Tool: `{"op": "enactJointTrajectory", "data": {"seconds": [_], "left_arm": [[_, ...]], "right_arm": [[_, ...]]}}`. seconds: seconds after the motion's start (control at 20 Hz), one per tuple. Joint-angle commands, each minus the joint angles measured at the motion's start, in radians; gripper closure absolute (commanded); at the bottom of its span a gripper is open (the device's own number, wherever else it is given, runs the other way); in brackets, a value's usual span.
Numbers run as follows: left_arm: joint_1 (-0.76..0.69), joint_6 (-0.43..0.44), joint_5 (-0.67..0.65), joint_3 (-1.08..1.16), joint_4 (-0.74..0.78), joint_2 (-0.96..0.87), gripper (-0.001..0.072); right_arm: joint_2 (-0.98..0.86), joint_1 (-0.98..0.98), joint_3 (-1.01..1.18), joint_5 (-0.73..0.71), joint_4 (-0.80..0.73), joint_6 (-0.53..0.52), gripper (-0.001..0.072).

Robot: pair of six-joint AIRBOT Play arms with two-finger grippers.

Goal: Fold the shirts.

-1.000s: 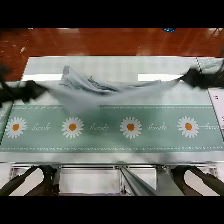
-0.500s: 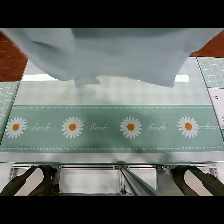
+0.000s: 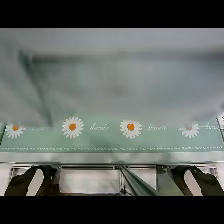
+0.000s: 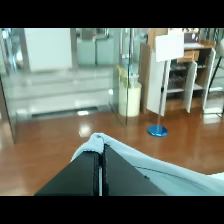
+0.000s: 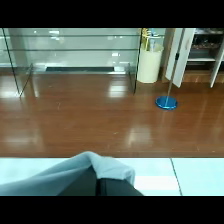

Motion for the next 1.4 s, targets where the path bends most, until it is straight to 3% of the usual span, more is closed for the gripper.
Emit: {"op": "enactJointTrajectory", "data": {"seconds": [0.0,0.15,0.35,0.65,0.95,1.2,1.35], "left_arm": [[-0.206,-0.128,-0.052,0.008,0.323,0.066,0.0682],[-0.252,-0.154,-0.15,-0.058,0.414,0.059,0.0682],[-0.252,-0.195,-0.141,-0.334,0.437,0.03,0.0682],[-0.253,-0.221,0.133,-0.726,0.41,-0.156,0.0682],[-0.253,-0.223,0.421,-0.709,0.364,-0.554,0.0682],[-0.253,-0.253,0.432,-0.473,0.348,-0.937,0.0682],[-0.254,-0.339,0.382,-0.323,0.337,-1.114,0.0682]], "right_arm": [[0.061,0.0,-0.028,0.068,-0.039,0.024,0.0692],[0.061,0.0,-0.123,0.098,0.01,0.037,0.0692],[0.061,0.0,-0.421,0.06,0.154,0.016,0.0692],[-0.099,0.0,-0.794,-0.174,0.222,-0.092,0.0692],[-0.528,0.001,-0.774,-0.421,0.366,-0.224,0.0692],[-0.919,0.008,-0.522,-0.474,0.496,-0.24,0.0692],[-1.075,0.031,-0.37,-0.458,0.488,-0.183,0.0692]]}}
